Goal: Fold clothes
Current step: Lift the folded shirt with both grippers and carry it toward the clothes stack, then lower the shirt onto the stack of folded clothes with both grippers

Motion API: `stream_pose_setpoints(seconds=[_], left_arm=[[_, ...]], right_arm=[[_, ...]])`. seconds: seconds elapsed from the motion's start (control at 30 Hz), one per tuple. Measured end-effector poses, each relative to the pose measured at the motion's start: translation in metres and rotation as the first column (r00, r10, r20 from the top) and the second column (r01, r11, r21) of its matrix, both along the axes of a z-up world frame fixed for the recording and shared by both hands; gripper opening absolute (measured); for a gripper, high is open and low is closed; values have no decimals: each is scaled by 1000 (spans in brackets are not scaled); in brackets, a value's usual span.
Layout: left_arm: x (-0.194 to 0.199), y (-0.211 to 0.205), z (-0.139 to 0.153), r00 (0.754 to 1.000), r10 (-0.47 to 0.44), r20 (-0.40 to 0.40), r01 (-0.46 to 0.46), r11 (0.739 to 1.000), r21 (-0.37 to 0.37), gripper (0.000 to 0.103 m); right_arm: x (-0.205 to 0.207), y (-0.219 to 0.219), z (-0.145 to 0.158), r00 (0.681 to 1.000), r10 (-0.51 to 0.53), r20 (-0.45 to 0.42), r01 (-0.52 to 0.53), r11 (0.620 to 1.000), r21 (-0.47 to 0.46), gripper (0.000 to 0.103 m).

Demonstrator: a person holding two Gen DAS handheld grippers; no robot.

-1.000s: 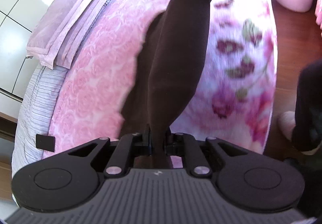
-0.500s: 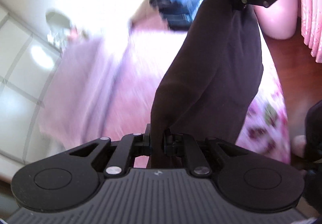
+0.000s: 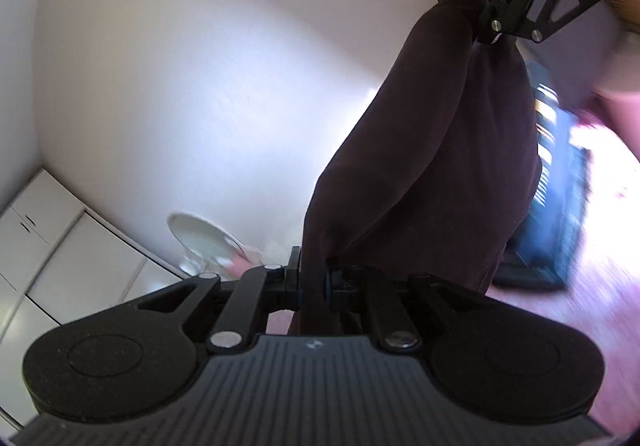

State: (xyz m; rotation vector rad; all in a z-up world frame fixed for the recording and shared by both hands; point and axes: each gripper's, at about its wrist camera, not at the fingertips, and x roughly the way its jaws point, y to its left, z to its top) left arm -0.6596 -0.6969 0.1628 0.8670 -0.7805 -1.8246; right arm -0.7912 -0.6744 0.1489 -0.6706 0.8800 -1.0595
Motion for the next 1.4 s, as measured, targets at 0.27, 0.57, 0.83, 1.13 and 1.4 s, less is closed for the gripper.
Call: stream_pose_setpoints(seconds=[0.27,0.57,0.83,1.13,1.4], left_arm=[[-162,-143,7,999,31,-4,-32,999,-23,8],[-218,-158,-169,983,-61,173,16,968,252,9],[-214,-141,-208,989,-43,145,-1,956,293,7],[-211,-133,-194,989,-41,141,2,964,267,7],[-211,-126,-209,990,-24,136,-18,955,296,7]], right_arm=[[-140,-156,28,999,-6,-52,4,999,-36,20],[-196,-173,-102,994,36,-107,-18,986,163,20],[-196,-155,-146,996,18,-86,8,959,285,20],[-201,-123,-129,999,-14,-42,24,964,265,20],[-195,-114,-148,998,-39,-49,52,954,294,19]])
